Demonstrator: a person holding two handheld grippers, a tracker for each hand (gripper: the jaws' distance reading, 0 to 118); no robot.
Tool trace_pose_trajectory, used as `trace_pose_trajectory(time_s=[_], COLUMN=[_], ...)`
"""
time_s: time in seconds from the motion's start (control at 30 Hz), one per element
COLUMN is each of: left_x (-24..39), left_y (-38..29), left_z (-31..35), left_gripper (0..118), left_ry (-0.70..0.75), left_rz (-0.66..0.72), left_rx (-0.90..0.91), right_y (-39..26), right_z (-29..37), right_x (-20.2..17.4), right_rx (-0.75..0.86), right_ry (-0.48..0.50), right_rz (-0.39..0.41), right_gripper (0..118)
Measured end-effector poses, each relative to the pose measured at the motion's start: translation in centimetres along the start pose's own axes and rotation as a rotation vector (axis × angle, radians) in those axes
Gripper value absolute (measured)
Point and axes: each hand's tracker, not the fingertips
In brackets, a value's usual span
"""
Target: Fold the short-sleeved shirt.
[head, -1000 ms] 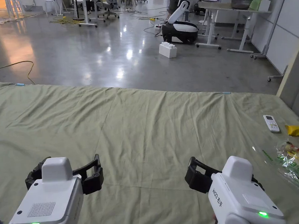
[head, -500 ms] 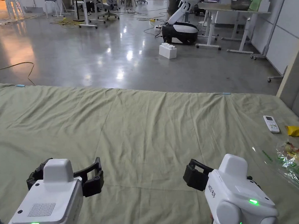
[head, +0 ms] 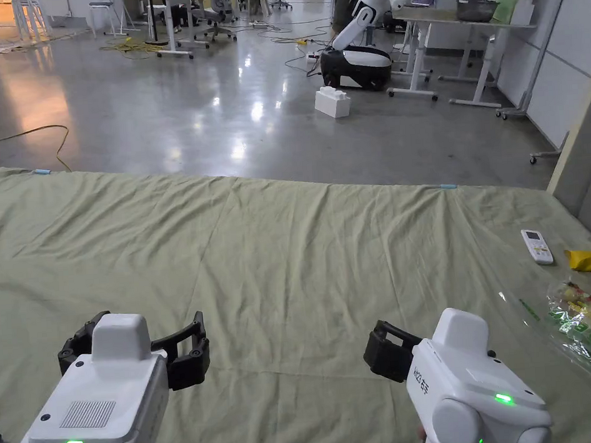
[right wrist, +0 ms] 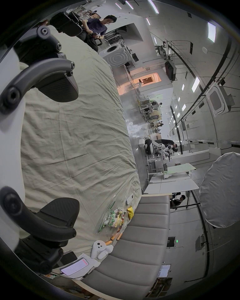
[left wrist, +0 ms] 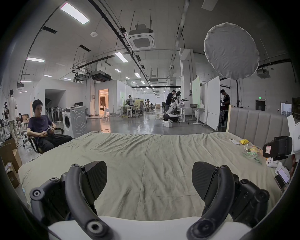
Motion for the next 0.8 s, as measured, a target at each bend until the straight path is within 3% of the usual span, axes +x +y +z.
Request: trace_pose_trajectory(time_s=[0.3, 0.5, 0.8], left_x=[0.1, 0.0, -0.2], left_y=[0.1, 0.3, 0.0], left_z=[-0.2, -0.3, -0.5], left_gripper=[106, 106, 106], left_ry=[0.016, 0.0, 0.005], left_rz=[-0.029, -0.025, -0.013], left_rx=[0.025, 0.023, 0.017], right_y=[-0.7, -0.9, -1.6], right_z=[0.0, -0.4, -0.4], right_x=[0.9, 1.0, 0.8], right_rx=[0.088, 0.133, 0.211], right_ry=[0.023, -0.017, 0.008], right_rz=[-0.013, 0.047, 0.129], right_gripper=[117, 117, 117])
